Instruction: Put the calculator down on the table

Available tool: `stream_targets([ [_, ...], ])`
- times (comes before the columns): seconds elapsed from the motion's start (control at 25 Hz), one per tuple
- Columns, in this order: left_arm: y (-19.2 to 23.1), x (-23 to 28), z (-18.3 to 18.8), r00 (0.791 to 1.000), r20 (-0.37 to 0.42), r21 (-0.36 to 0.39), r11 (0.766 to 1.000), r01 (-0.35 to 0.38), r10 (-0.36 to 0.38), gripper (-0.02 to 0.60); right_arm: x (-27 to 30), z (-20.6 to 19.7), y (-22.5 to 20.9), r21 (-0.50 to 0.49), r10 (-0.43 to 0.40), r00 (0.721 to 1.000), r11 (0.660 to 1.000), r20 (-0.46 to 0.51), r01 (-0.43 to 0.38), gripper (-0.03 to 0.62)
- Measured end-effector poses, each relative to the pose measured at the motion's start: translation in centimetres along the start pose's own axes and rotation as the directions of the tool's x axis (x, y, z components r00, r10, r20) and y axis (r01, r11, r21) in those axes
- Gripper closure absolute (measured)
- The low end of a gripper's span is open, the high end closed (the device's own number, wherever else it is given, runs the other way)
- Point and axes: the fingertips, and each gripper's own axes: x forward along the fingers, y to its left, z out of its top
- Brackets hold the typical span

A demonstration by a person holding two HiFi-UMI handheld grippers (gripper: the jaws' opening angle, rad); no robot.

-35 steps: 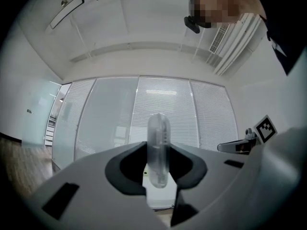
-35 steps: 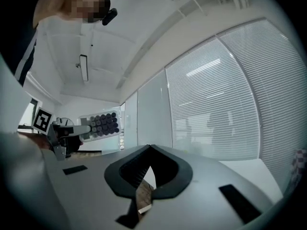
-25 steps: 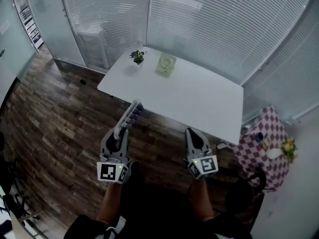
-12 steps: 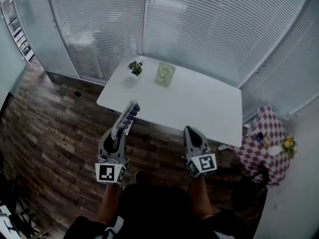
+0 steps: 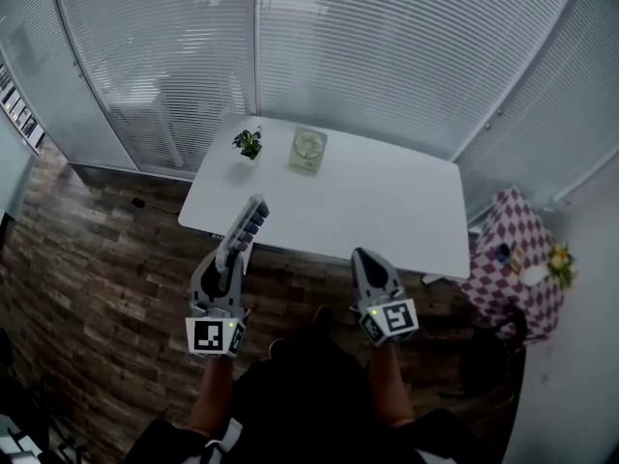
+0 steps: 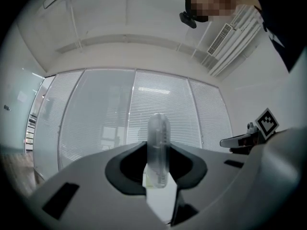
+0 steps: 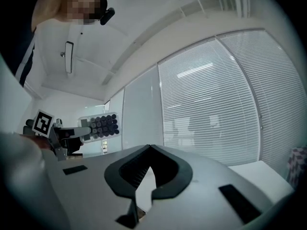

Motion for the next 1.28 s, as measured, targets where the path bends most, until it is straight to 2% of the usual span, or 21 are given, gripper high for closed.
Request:
stream_targets([
  [0.24, 0.6, 3.6, -0.9, 1.000, -0.003, -0.019, 1.000, -0.007, 0.007, 0.482, 3.0, 0.0, -2.2, 0.003, 0.002, 1.000, 1.000, -0.003, -0.002, 0.588],
  [0.56, 1.7, 9.4, -1.7, 1.000, 0.000, -0.027, 0.999, -0.026, 0.026, 0.482, 8.4, 1.0, -5.6, -0.053, 0.031, 0.999, 0.998, -0.014, -0.031, 0.588],
  [1.28, 2.9, 17.6, -3.7, 0.996, -0.065, -0.002, 0.998, -0.067, 0.067, 0.482, 16.0, 1.0, -10.2, -0.030, 0.085, 0.996, 0.996, -0.027, -0.086, 0.588],
])
